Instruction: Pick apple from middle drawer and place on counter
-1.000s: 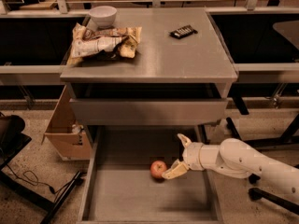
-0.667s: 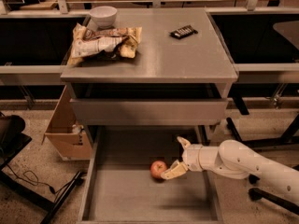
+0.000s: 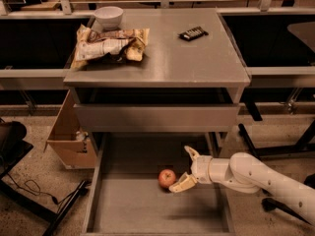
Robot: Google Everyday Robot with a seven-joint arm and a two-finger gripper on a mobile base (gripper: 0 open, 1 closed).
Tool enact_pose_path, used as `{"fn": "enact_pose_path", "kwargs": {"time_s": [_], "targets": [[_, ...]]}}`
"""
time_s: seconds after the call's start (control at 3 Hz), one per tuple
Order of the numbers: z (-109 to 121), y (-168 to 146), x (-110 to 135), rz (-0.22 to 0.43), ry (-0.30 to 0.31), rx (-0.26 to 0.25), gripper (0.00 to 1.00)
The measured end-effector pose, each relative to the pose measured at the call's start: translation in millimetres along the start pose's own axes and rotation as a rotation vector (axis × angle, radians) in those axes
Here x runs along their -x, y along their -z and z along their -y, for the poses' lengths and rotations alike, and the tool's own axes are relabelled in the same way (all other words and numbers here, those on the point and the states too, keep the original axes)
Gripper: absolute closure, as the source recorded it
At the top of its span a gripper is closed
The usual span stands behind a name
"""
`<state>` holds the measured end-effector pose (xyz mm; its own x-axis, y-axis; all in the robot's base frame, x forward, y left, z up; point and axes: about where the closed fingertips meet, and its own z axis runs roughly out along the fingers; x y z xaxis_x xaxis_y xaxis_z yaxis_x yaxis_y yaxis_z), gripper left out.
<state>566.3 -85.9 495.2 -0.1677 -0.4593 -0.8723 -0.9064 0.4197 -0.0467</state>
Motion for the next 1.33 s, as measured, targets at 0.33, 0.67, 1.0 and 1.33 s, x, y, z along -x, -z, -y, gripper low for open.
{"fn": "enact_pose_path", "kwargs": {"time_s": [0.33, 0.67, 1.0, 1.33], "targets": [[4.0, -15.3, -18.2, -0.007, 0.049, 0.012, 0.0], [12.3, -27.1, -33.8, -0.031, 0.1, 0.009, 0.0], [14.0, -36.3, -42.7, -0.062, 0.13, 0.019, 0.0], [7.4, -47.9, -50.9, -0.107, 0.145, 0.042, 0.0]]}}
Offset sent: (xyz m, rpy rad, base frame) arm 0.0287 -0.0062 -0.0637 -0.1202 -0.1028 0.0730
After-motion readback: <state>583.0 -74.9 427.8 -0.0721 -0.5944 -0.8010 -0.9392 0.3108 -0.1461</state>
